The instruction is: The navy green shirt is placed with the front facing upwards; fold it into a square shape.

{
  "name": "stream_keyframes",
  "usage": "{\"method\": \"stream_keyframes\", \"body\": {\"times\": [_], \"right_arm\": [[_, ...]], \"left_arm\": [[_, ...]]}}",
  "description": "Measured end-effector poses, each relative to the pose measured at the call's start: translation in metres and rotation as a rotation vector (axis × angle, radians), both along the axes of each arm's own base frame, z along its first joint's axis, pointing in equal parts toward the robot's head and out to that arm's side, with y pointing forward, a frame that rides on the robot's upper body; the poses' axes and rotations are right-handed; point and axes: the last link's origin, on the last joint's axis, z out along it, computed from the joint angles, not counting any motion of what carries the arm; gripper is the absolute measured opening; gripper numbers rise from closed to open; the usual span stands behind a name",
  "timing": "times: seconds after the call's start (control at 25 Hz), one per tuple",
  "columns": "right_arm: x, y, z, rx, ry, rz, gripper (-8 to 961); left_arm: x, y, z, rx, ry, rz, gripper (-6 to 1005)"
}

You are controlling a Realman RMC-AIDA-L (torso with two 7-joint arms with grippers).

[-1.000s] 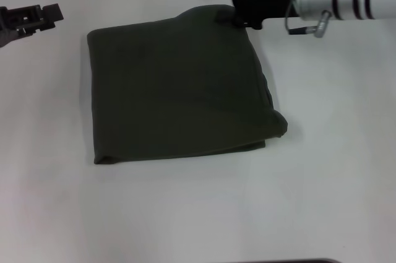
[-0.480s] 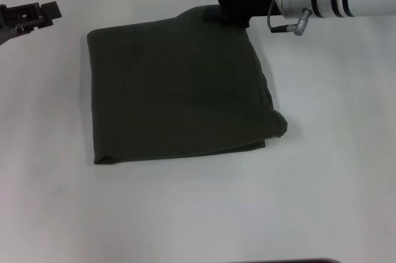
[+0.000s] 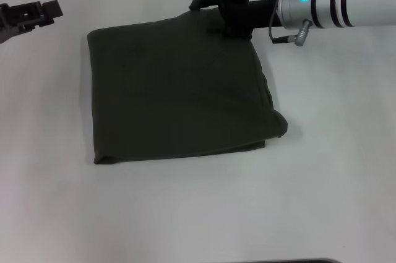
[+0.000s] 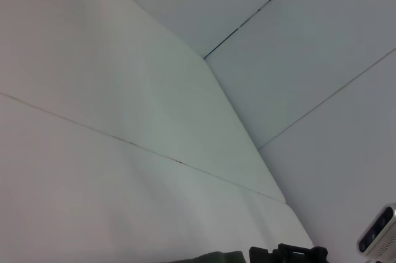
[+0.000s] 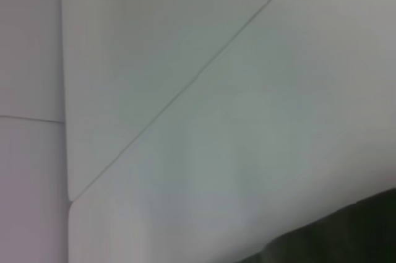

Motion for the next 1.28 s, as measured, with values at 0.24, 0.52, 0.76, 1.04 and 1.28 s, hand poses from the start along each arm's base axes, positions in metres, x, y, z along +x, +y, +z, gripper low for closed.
{"method": "stream_keyframes", "body": {"times": [0.24, 0.52, 0.76, 1.04, 1.28], "right_arm": [[0.006, 0.002, 0.002, 0.020, -0.020, -0.015, 623], [0.007, 0.003, 0.003, 0.029, -0.033, -0.016, 623], [0.010, 0.007, 0.011, 0.044, -0.040, -0.011, 622], [0.004, 0.009, 0.030, 0.035, 0.002, 0.048, 622], [-0.006, 0.009, 0.081, 0.142, 0.004, 0.297, 621]], "left_arm": [[0.000, 0.000, -0.001, -0.001, 0.001, 0.002, 420], [-0.001, 0.000, -0.001, 0.002, 0.004, 0.006, 419], [-0.001, 0.000, -0.001, 0.004, 0.004, 0.009, 420], [-0.002, -0.001, -0.001, 0.005, 0.001, 0.011, 420], [-0.003, -0.003, 0.000, -0.001, 0.006, 0.001, 417]]}}
